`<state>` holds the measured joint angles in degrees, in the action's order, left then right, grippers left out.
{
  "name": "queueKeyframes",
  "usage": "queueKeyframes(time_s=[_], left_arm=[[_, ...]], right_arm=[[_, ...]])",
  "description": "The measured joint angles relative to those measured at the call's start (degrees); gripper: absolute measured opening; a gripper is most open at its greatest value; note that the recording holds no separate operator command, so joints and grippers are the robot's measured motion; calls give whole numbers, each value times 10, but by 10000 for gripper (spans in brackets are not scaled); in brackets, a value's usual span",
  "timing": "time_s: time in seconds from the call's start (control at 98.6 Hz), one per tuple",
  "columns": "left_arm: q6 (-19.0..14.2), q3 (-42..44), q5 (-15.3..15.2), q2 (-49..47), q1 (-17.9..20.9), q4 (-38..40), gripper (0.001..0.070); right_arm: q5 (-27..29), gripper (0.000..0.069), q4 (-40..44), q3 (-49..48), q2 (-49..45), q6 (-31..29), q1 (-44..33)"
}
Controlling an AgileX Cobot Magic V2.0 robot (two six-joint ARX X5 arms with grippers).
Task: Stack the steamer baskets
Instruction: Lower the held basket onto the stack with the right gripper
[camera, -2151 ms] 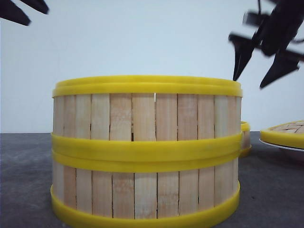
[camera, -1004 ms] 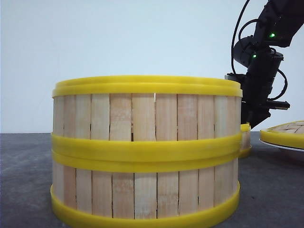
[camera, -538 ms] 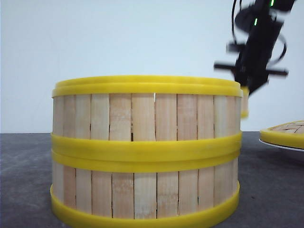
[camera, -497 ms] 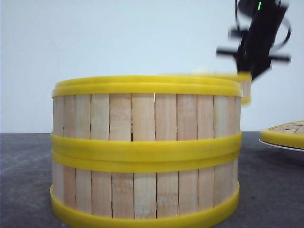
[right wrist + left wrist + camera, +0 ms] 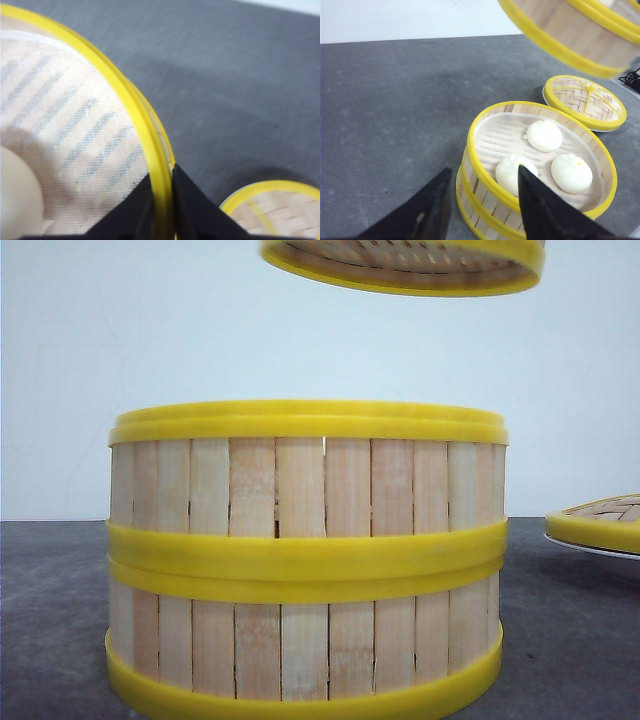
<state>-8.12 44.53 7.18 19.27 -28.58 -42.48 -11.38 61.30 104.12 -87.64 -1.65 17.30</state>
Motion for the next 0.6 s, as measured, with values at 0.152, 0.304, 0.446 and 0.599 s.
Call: queueKeyframes(time_s=[0.152,0.304,0.446,0.599], left_arm=[[2,0,1,0,0,0,239],[2,0,3,0,0,0,239],[2,0,5,0,0,0,239],[3,0,17,0,0,0,239]], right_arm=[[0,31,21,-5,0,15,47],[0,31,21,-30,1,18,85],[7,31,16,-69,1,19,114],[19,31,-10,-126,0,19,134]])
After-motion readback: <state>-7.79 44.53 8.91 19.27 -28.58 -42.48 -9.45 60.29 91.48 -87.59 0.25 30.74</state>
